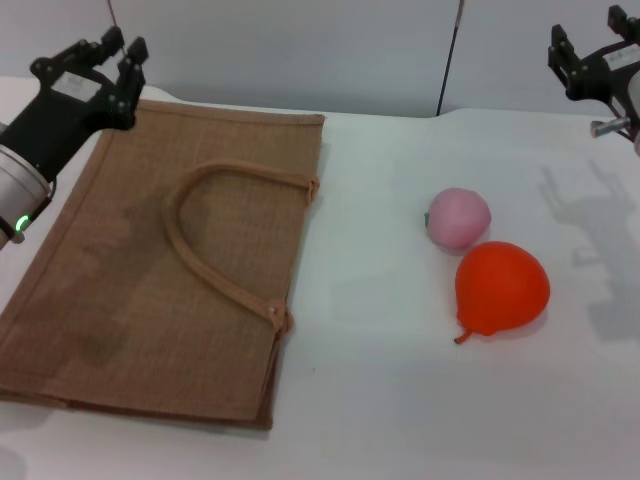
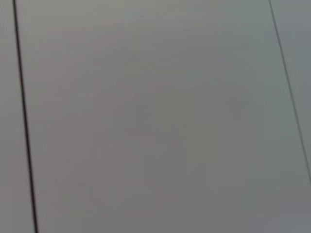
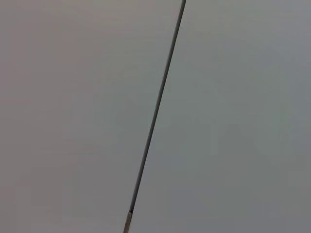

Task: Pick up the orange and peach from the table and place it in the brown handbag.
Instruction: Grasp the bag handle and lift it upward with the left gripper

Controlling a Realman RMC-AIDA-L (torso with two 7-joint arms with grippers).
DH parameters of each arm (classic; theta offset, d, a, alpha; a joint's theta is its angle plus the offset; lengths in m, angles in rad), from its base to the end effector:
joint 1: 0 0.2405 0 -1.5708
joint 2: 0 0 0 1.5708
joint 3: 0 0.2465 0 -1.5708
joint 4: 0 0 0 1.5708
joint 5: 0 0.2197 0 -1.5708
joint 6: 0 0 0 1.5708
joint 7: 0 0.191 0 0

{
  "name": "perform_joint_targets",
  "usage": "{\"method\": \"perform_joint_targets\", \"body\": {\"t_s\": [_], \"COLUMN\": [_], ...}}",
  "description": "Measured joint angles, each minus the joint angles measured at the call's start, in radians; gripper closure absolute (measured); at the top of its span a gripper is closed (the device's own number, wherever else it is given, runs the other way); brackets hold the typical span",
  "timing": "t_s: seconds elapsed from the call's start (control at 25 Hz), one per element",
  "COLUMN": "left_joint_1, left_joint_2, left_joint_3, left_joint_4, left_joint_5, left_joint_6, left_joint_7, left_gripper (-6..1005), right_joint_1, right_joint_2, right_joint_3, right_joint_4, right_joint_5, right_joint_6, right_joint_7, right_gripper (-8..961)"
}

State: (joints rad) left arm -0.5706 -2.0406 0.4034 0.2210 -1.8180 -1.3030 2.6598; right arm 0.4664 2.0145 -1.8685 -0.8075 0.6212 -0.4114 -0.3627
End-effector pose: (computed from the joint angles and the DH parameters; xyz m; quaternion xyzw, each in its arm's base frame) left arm -0.2743 0.4193 0.0361 -0.7621 -0.1069 -0.3442 0.5379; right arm 0.2152 0.4742 -0.0118 -0.7605 0.1557 0.1919 0.6005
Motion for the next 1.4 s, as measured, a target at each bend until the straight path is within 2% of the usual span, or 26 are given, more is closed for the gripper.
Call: {"method": "perform_joint_targets", "body": {"t_s": [0.84, 0.96, 1.04, 1.2, 1.4], "left_joint_1": [0.002, 0.002, 0.013, 0.02, 0.001], "left_joint_2": [0.007, 0.009, 0.007, 0.001, 0.005], "left_joint_3": [0.001, 0.001, 0.002, 0.001, 0.002], "left_joint_4": [0.017, 0.093, 0.219, 0.377, 0.493], "left_joint_5": [0.049, 0.105, 0.198, 0.344, 0.551], "left_joint_6": [0.011, 0.023, 0.022, 0.008, 0.006], "left_joint_7": [-0.087, -0.181, -0.376, -0.592, -0.807], "left_gripper": [736, 736, 736, 735, 716], "right_joint_1": [0.007, 0.005, 0.005, 0.007, 0.008], "right_joint_2": [0.001, 0.0, 0.0, 0.0, 0.0], "right_joint_3": [0.0, -0.001, -0.002, -0.002, -0.003], "right_joint_4": [0.012, 0.012, 0.012, 0.012, 0.012], "right_joint_5": [0.0, 0.0, 0.0, 0.0, 0.0], "right_joint_6": [-0.001, -0.001, -0.001, 0.002, 0.002], "right_joint_7": [0.001, 0.001, 0.001, 0.001, 0.001], "right_gripper": [308, 308, 308, 308, 308]}}
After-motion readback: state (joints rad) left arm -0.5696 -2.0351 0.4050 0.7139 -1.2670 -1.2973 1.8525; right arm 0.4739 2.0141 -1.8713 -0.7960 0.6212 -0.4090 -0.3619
